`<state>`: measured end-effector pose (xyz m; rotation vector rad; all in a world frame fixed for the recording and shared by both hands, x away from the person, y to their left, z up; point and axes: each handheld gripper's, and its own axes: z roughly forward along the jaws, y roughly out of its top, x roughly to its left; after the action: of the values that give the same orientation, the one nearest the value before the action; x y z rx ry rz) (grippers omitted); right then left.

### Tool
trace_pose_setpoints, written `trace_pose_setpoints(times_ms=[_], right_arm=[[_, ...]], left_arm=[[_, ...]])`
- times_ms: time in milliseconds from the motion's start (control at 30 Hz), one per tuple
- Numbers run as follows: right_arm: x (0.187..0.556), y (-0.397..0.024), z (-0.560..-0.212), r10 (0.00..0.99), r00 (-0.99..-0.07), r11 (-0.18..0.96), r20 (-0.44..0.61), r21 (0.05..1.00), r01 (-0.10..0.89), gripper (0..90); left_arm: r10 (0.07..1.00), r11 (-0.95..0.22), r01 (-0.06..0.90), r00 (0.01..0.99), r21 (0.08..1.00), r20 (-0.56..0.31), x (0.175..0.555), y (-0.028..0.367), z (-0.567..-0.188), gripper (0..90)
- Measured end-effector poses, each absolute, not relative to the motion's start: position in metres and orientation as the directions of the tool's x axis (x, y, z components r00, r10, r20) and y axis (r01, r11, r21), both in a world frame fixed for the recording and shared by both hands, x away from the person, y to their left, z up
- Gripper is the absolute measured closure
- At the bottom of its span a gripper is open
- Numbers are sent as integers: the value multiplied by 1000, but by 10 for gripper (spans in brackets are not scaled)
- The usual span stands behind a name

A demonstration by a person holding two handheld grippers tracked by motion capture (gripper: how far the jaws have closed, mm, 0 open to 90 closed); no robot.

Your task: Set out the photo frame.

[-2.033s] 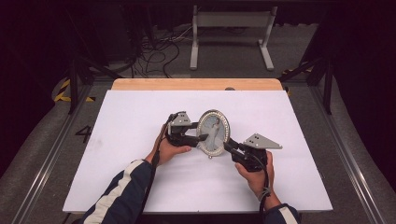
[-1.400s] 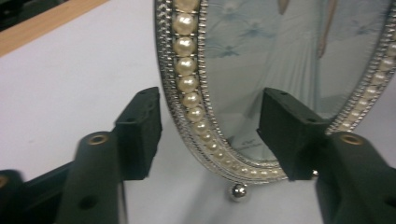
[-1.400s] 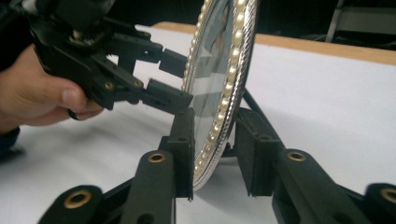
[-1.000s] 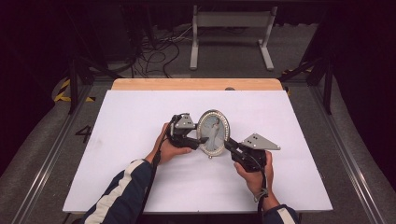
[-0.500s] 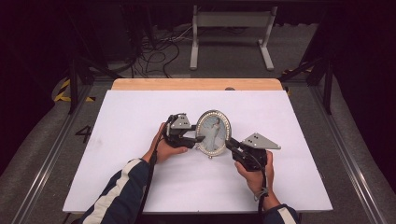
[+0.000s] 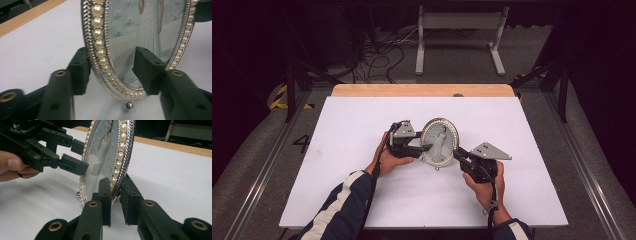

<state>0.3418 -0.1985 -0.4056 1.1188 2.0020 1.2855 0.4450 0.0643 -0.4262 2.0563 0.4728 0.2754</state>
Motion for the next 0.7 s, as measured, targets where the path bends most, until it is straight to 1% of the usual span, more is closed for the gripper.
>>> trace_pose_setpoints(times_ms=[100,233,300,333,367,567,700], right_arm=[[343,-199,-406,845,-534,212,18,906,367,793],[344,-199,-406,844,-535,207,25,906,369,793],[344,-199,-406,848,-529,205,27,905,374,792],[344,-199,-406,849,-527,204,27,904,375,791],[345,-199,-406,851,-525,200,32,903,380,790],[348,-198,-406,851,-523,194,38,904,381,791],[350,-197,-407,855,-518,191,37,905,380,789]], left_arm=[[436,-458,219,900,862,2,446,68,-426,562],[447,-460,226,895,859,4,445,68,-425,576],[444,-460,225,896,859,3,445,70,-425,598],[434,-449,230,901,864,-15,446,73,-425,612],[434,-449,230,901,864,-15,446,73,-425,635],[436,-441,246,900,863,-34,447,78,-425,660],[445,-449,249,895,858,-28,443,81,-424,672]])
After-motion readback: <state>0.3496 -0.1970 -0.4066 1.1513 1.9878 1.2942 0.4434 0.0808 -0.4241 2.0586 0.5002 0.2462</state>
